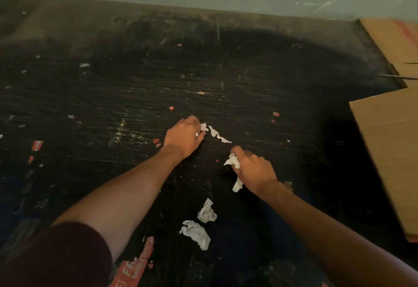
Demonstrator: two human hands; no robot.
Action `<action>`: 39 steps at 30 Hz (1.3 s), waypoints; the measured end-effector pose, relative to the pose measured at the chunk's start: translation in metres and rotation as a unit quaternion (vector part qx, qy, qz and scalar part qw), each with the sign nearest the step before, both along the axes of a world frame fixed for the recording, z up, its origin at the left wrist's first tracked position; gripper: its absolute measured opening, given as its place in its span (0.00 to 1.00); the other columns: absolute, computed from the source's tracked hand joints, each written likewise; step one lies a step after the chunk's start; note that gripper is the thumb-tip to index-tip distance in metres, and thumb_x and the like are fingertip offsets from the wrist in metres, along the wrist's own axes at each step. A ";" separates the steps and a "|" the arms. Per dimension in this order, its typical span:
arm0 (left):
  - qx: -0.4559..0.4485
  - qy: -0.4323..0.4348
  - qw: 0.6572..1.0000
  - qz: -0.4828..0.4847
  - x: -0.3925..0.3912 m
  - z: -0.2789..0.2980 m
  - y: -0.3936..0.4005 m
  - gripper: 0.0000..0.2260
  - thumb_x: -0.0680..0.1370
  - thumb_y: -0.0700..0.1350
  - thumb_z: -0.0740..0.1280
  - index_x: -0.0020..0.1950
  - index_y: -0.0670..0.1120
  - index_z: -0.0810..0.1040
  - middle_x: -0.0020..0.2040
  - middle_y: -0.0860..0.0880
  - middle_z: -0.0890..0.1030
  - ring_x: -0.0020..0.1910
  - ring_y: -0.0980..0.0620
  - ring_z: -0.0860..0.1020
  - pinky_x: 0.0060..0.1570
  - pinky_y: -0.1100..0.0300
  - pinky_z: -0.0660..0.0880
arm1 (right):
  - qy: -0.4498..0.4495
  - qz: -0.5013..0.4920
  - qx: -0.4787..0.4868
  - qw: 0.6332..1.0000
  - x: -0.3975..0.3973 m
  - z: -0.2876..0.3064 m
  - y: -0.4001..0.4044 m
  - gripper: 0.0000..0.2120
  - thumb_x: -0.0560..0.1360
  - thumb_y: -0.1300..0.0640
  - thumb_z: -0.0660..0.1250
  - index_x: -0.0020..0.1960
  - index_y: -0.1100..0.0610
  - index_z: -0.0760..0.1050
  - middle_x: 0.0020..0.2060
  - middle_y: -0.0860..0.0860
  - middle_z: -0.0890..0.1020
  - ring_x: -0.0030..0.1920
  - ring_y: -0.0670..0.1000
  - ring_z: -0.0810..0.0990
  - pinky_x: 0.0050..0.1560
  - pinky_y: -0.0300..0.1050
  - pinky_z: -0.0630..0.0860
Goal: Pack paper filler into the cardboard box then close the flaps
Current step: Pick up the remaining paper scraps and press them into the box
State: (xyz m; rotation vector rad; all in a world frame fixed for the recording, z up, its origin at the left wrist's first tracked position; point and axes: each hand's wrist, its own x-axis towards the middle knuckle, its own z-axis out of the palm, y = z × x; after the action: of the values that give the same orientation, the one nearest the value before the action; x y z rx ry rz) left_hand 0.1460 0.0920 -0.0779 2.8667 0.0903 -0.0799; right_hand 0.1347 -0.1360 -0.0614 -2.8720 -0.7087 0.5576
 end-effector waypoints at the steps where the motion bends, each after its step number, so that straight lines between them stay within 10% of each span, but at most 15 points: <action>1: -0.014 -0.018 1.000 0.002 -0.003 -0.003 -0.003 0.12 0.82 0.52 0.62 0.55 0.47 0.81 0.62 0.50 0.75 0.58 0.48 0.76 0.52 0.52 0.77 | -0.006 0.002 0.000 1.000 -0.002 -0.001 0.000 0.18 0.81 0.48 0.60 0.69 0.48 0.62 0.63 0.53 0.76 0.57 0.57 0.79 0.51 0.52 0.75; 10: -0.114 -0.015 0.992 0.055 -0.053 0.022 0.001 0.05 0.82 0.49 0.61 0.53 0.51 0.67 0.41 0.50 0.79 0.39 0.50 0.80 0.41 0.54 0.74 | -0.039 -0.082 0.193 0.977 0.043 0.000 0.018 0.12 0.78 0.51 0.66 0.58 0.56 0.74 0.54 0.54 0.74 0.51 0.57 0.78 0.48 0.47 0.73; 20: -0.007 0.134 0.978 -0.157 -0.167 0.026 -0.044 0.36 0.73 0.74 0.53 0.77 0.65 0.46 0.64 0.48 0.67 0.61 0.50 0.70 0.50 0.52 0.75 | -0.137 0.142 0.140 0.970 0.042 -0.032 0.065 0.15 0.76 0.51 0.69 0.61 0.52 0.73 0.62 0.49 0.75 0.60 0.53 0.70 0.57 0.50 0.74; 26: 0.033 -0.061 0.980 -0.186 -0.179 -0.022 -0.052 0.20 0.80 0.64 0.57 0.58 0.51 0.76 0.49 0.48 0.78 0.42 0.49 0.78 0.31 0.56 0.74 | -0.161 0.107 0.138 0.971 0.005 -0.034 0.040 0.15 0.72 0.58 0.74 0.55 0.56 0.73 0.48 0.53 0.80 0.49 0.55 0.80 0.42 0.51 0.77; 39: -0.076 -0.106 0.991 0.037 -0.193 -0.015 -0.054 0.14 0.81 0.53 0.59 0.42 0.49 0.79 0.39 0.51 0.82 0.39 0.50 0.82 0.36 0.55 0.75 | -0.012 0.061 0.118 0.991 -0.091 -0.018 -0.056 0.10 0.79 0.52 0.63 0.58 0.56 0.72 0.43 0.53 0.83 0.45 0.57 0.82 0.41 0.49 0.72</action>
State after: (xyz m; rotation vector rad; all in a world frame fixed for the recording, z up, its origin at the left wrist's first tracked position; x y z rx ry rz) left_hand -0.0474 0.0382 -0.0930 2.6976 0.1410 0.2217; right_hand 0.0441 -0.1921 -0.0797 -2.6335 -0.8927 0.4220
